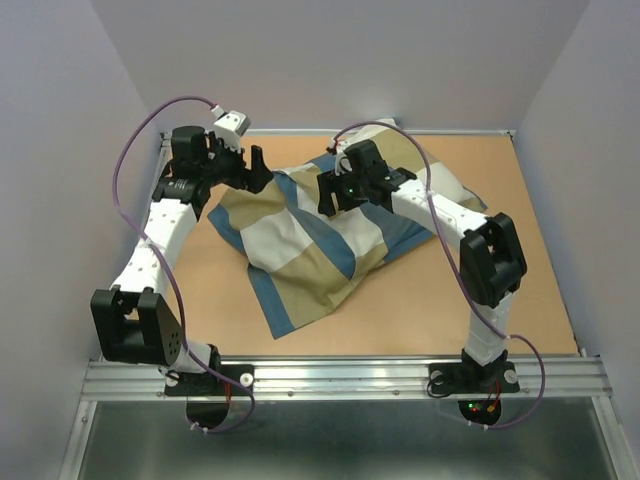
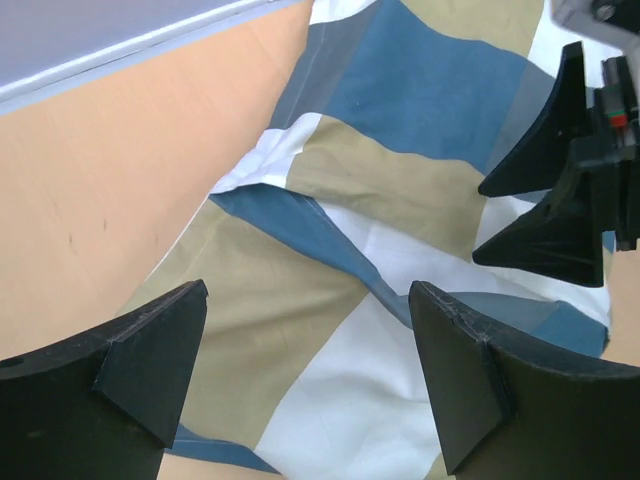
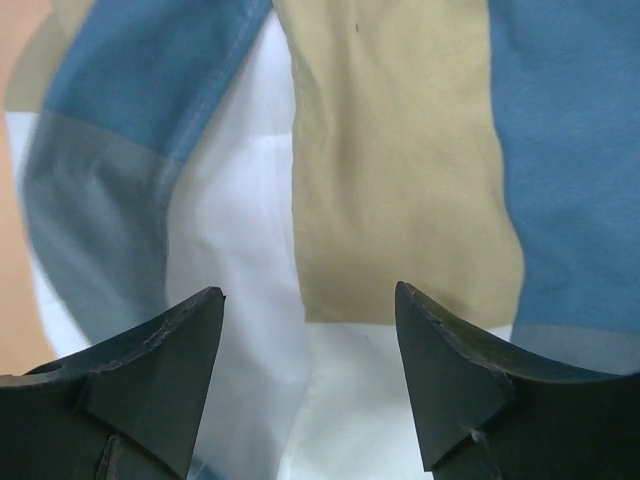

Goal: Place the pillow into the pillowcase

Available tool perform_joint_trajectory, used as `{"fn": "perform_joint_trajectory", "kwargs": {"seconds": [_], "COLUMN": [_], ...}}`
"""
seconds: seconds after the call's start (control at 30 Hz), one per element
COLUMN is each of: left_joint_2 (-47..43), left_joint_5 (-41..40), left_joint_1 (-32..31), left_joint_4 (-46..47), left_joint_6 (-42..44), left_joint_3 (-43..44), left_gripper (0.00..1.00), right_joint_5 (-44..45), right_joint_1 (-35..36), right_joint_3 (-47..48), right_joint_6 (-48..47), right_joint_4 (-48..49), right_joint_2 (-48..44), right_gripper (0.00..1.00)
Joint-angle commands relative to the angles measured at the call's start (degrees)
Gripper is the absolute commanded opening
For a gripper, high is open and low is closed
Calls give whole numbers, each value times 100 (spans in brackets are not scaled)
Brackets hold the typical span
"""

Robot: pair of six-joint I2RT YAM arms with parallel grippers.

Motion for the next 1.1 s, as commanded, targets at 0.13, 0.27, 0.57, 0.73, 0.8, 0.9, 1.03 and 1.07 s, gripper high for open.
{"fn": "perform_joint_trajectory", "kwargs": {"seconds": [0.13, 0.27, 0.57, 0.73, 0.8, 0.9, 1.03, 1.07], "left_joint_2": [165, 51, -653, -56, 216, 849, 888, 738], "left_joint_5": [-353, 15, 202, 157, 157, 157, 751, 754], "left_joint_1": [-144, -259, -978, -1655, -1840, -1902, -1587, -1394], "left_joint_4": [-200, -261, 19, 669, 976, 1093, 355, 206], "left_joint_6": [384, 859, 2591, 2583, 2583, 2583, 2676, 2679], "left_joint_3": [-465, -842, -1950, -1643, -1459, -1064, -904, -974], "left_gripper": [93, 84, 77, 76, 76, 76, 49, 47], "right_joint_5": [497, 1185, 668, 79, -281, -230, -150, -211], "right_joint_1": [293, 311, 302, 302, 302, 294, 285, 285], "right_joint_3": [513, 609, 584, 153, 109, -14, -304, -365], "right_joint_6": [-395, -352, -317, -370, -405, -475, -528, -519], "right_joint_4": [-167, -167, -343, -395, -439, -483, -562, -571], "right_joint_2": [831, 903, -485, -996, -1031, -996, -838, -751], "right_gripper": [76, 34, 1, 1, 1, 4, 2, 4]}}
